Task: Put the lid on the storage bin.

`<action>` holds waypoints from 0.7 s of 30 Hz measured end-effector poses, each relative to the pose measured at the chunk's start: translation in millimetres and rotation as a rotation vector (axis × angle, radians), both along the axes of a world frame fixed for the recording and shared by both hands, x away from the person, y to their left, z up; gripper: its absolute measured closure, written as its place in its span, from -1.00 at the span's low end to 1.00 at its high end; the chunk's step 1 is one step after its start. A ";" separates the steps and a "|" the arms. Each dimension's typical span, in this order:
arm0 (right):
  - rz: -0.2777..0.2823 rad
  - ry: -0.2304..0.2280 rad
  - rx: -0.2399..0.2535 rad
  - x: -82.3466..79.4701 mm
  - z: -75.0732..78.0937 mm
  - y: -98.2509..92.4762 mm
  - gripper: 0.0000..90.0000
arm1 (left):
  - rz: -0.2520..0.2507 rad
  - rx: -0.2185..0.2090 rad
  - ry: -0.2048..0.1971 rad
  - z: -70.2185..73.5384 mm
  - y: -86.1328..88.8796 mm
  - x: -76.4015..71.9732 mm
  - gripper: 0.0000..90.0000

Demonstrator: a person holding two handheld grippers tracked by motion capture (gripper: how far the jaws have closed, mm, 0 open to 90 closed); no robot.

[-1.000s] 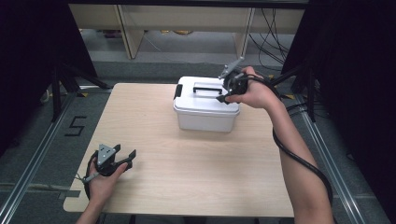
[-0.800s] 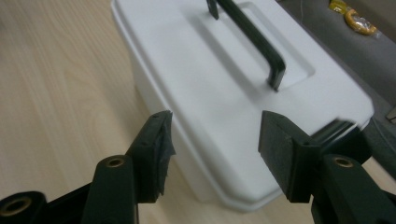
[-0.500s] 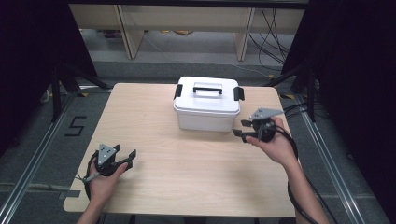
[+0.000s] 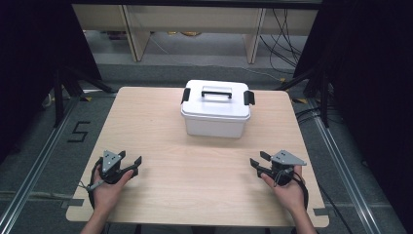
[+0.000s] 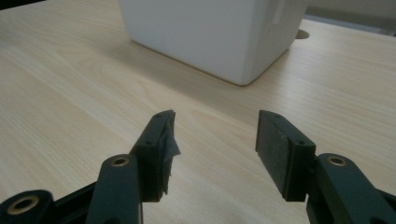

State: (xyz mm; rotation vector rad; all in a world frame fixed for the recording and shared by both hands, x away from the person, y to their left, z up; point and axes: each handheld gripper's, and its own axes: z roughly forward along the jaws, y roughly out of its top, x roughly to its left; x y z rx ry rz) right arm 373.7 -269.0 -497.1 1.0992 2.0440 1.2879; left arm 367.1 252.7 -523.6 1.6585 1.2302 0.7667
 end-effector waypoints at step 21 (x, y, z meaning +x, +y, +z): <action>-0.049 -0.060 0.152 -8.1 -17.2 -5.3 0.02 | -0.010 0.008 -0.001 0.1 -0.8 -0.2 -0.32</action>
